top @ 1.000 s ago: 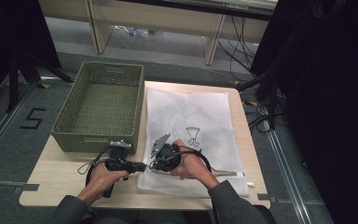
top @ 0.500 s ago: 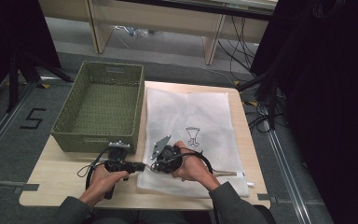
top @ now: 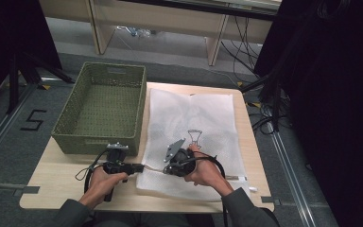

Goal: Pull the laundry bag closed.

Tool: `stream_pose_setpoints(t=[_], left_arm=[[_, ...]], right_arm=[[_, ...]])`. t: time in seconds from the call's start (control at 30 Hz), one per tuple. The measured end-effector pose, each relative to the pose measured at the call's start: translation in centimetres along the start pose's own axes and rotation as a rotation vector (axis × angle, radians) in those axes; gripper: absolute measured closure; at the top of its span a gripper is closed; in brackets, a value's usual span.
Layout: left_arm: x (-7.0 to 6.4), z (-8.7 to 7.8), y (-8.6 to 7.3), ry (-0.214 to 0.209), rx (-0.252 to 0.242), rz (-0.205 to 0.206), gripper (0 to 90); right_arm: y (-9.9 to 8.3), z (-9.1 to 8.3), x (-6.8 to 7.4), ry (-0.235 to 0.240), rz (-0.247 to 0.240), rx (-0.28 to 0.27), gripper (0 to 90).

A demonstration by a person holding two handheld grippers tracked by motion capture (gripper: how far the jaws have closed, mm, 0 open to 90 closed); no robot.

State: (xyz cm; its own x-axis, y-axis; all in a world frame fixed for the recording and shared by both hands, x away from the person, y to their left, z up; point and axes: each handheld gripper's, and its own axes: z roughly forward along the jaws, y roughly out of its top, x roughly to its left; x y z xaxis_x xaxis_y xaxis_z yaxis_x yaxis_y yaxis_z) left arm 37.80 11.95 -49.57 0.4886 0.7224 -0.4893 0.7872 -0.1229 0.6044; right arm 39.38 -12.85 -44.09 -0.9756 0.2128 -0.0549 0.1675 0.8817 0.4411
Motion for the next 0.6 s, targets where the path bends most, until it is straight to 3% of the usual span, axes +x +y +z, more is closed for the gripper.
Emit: stream_pose_setpoints(t=[0.2,0.6], left_arm=[[-0.1,0.1,0.0,-0.003,0.004,0.008,83.4],[-0.2,0.2,-0.3,-0.012,0.014,0.019,83.3]], right_arm=[[-1.4,-0.7,-0.3,-0.001,0.035,-0.013,87.6],[-1.9,-0.8,-0.4,0.013,0.039,-0.018,87.6]])
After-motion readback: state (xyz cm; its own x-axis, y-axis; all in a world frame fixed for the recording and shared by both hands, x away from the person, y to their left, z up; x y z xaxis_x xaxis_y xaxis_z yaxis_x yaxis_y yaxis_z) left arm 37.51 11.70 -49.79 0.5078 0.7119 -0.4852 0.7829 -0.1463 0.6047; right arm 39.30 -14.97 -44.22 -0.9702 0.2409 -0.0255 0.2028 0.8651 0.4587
